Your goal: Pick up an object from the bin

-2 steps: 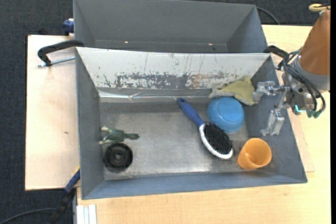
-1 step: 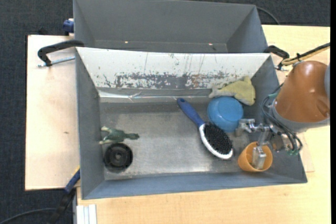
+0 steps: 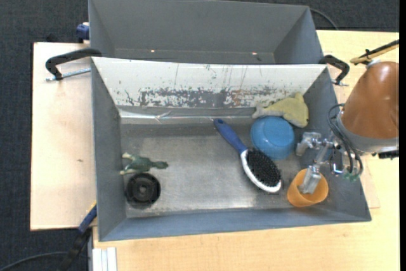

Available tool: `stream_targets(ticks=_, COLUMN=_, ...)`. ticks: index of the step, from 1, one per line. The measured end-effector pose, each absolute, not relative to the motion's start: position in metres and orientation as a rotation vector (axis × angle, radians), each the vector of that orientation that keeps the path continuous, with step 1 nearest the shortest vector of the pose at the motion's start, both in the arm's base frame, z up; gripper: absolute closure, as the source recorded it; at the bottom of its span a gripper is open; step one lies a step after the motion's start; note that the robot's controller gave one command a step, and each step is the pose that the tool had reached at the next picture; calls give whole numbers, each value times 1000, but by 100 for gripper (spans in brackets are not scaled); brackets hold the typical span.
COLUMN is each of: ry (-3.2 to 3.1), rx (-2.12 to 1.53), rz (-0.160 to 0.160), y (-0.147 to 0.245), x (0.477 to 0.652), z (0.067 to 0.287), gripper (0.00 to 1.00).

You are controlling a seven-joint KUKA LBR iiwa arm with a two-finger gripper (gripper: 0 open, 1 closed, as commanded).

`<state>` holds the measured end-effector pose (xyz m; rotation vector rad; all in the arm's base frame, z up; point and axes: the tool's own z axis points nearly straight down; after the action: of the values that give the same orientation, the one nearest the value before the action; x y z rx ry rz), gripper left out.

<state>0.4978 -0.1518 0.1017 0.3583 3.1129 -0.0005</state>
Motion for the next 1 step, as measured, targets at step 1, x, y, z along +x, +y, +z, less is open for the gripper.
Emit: stream_targets(ticks=1, ry=3135, rx=-90, rz=-1, y=-154, x=497, z=101, gripper=0)
